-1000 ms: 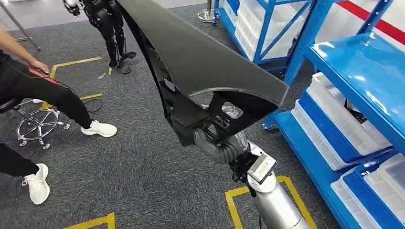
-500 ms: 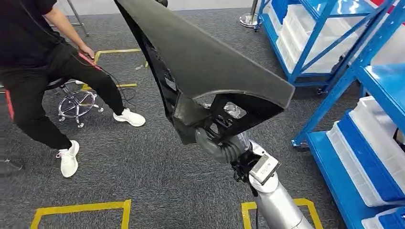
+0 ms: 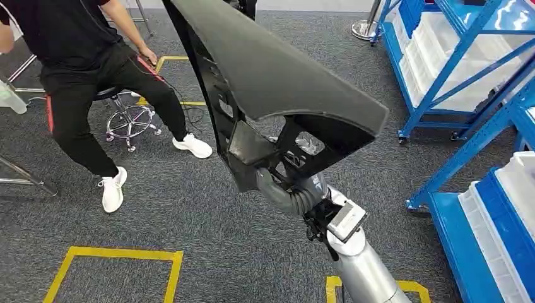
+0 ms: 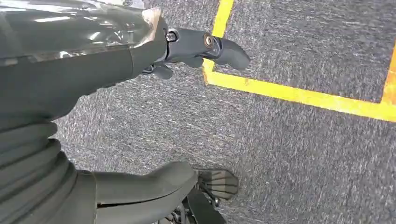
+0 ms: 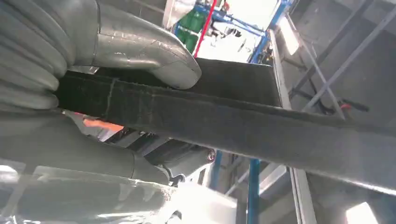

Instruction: Take the parts from the cabinet and place them on the table.

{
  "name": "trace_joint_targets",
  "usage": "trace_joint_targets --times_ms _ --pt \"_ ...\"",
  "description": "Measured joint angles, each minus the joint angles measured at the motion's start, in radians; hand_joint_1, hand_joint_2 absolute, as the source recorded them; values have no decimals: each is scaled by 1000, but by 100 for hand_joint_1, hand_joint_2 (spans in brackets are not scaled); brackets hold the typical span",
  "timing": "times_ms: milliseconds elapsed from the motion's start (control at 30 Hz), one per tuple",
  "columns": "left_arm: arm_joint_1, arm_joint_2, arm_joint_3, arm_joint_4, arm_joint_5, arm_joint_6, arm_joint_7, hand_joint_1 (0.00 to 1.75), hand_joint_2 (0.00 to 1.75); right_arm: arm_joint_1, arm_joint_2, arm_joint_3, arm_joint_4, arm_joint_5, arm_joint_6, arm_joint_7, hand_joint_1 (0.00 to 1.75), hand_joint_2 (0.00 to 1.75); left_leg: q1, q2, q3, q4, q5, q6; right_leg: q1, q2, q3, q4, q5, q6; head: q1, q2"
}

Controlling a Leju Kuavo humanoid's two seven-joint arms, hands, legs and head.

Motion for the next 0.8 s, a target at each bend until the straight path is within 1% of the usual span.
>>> trace_joint_targets --times_ms 33,67,100,133,167,200,233,267,300,333,367,400,433,467,500,533,567,600,633,667,700,733,767,800 --pt "0 1 1 0 -1 0 0 0 175 1 2 0 0 0 1 -1 175 175 -3 -11 -3 2 -1 4 -3 -9 2 0 -1 4 -3 0" --pt "0 2 2 0 -1 0 0 0 175 2 4 0 2 1 2 -1 175 175 -6 -21 -5 1 -1 7 -5 -19 6 -3 -2 7 -1 0" --pt "2 5 3 0 -1 0 0 0 175 1 6 0 2 1 2 -2 175 175 -6 -34 -3 -6 2 13 -3 -30 10 -6 -3 14 -2 0" --pt "4 5 3 0 -2 0 0 0 175 0 10 -1 2 1 2 -2 175 175 10 -46 13 -23 15 21 -2 -8 0 5 -11 21 -2 0" --pt "3 2 4 0 -1 0 0 0 175 1 10 -2 2 2 2 -2 175 175 8 -55 15 -28 18 25 -7 50 -4 35 -25 20 0 0" --pt "0 3 6 0 -1 0 1 0 175 1 10 -2 2 1 2 -5 175 175 8 -65 15 -27 20 28 -8 79 -34 97 -55 14 1 0" --pt "-3 4 7 0 -1 0 1 0 175 5 8 -5 3 2 2 -3 175 175 9 -79 15 -27 20 29 -10 91 -77 184 -90 10 5 0" --pt "-4 3 8 0 -2 3 1 0 175 9 7 -7 4 2 2 -4 175 175 9 -95 13 -27 20 29 -13 95 -120 264 -118 10 5 0" --pt "-3 3 8 0 -2 9 1 0 175 12 6 -7 5 2 2 -4 175 175 9 -109 13 -27 20 29 -14 96 -149 315 -128 15 5 0" --pt "-2 2 10 0 -2 16 1 0 175 13 6 -7 6 2 2 -3 175 175 9 -123 14 -26 20 28 -17 96 -155 317 -119 24 5 0" --pt "-1 0 10 0 -2 19 2 0 175 13 6 -8 6 2 2 -3 175 175 10 -139 15 -25 20 28 -21 97 -136 269 -91 38 5 0" --pt "0 -2 10 0 -2 19 2 0 175 12 7 -8 6 2 2 -3 175 175 13 -154 16 -23 19 25 -25 101 -99 187 -53 51 5 0" --pt "-1 -3 11 0 -2 19 2 0 175 11 8 -8 6 3 3 0 175 175 16 -170 16 -18 16 19 -33 120 -49 83 -11 65 5 0" --pt "-1 -3 11 0 -2 20 2 0 175 11 10 -10 7 3 4 2 175 175 16 -183 10 -10 12 11 -45 173 -21 15 6 71 6 0" --pt "-2 -1 12 0 -2 20 3 0 175 11 12 -10 8 3 5 2 175 175 10 -195 4 2 6 2 -38 170 -14 13 7 54 6 0" --pt "-1 -1 12 0 -2 20 4 0 175 12 14 -12 9 3 5 4 175 175 11 -197 -2 0 8 -2 -35 155 -16 16 7 43 5 0" --pt "3 -2 13 0 -3 20 5 0 175 12 17 -13 9 3 5 5 175 175 15 -205 -4 -4 12 -8 -31 151 -18 17 9 34 4 0" --pt "7 -1 13 0 -3 21 5 0 175 11 20 -13 9 3 6 5 175 175 17 -212 -6 -7 14 -13 -29 142 -17 17 10 28 6 0" --pt "9 -1 14 0 -6 22 5 0 175 11 25 -13 9 4 6 4 175 175 21 -208 -7 -2 10 -17 -39 132 -15 11 13 19 5 0" --pt "10 -4 16 0 -9 29 5 0 175 12 30 -14 9 7 8 5 175 175 14 -143 -15 21 -6 -20 -36 122 -12 11 13 13 3 0" --pt "8 -3 16 0 -13 37 3 0 175 13 32 -14 9 6 10 5 175 175 14 -99 -43 77 -42 -25 -32 110 -12 11 11 6 -2 0" --pt "5 -3 17 0 -16 45 1 0 175 13 33 -15 9 6 10 5 175 175 17 -80 -84 160 -85 -27 -28 97 -12 11 9 1 -1 0" --pt "3 -4 17 0 -21 51 1 0 175 15 33 -15 9 6 11 5 175 175 18 -73 -127 241 -120 -29 -24 83 -12 11 8 -2 -1 0" --pt "4 -5 17 0 -23 53 1 0 175 18 34 -15 10 6 11 5 175 175 18 -71 -159 303 -139 -29 -21 69 -13 11 6 -3 -2 0"
